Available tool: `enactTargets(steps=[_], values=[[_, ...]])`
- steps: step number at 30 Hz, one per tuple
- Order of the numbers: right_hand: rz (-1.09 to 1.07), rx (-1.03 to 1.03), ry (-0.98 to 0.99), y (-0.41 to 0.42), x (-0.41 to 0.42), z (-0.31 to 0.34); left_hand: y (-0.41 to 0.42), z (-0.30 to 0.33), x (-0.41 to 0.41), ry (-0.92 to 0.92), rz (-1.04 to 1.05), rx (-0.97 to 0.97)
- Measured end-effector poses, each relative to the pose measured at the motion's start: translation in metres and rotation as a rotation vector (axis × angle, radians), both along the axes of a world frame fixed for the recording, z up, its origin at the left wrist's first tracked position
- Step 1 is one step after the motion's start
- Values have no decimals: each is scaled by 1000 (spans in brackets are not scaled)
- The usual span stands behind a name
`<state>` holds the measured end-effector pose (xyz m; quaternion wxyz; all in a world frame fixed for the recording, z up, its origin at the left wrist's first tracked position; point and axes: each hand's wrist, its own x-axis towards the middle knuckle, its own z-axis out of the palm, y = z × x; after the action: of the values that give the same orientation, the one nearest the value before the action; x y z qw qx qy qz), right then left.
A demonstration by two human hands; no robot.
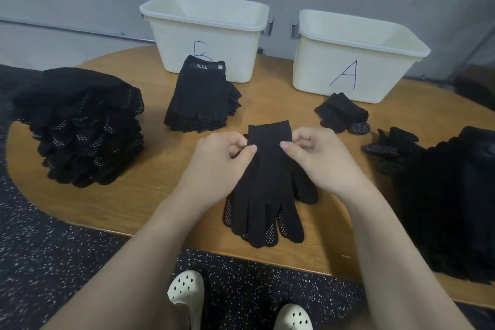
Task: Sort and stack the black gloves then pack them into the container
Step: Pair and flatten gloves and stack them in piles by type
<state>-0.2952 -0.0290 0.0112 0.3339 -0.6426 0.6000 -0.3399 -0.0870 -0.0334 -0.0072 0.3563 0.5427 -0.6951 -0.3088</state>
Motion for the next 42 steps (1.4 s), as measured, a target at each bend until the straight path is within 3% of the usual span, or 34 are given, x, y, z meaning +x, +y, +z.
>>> enactTargets(steps=[17,37,42], values=[[-103,-1,159,-16,-2,-15,-7,-8,1,-295,110,-22],[-162,37,331,-14,2,-17,-4,-8,-11,-421,220,-59],[-213,13,452,-16,8,-20,-12,-11,-12,-428,277,-58]])
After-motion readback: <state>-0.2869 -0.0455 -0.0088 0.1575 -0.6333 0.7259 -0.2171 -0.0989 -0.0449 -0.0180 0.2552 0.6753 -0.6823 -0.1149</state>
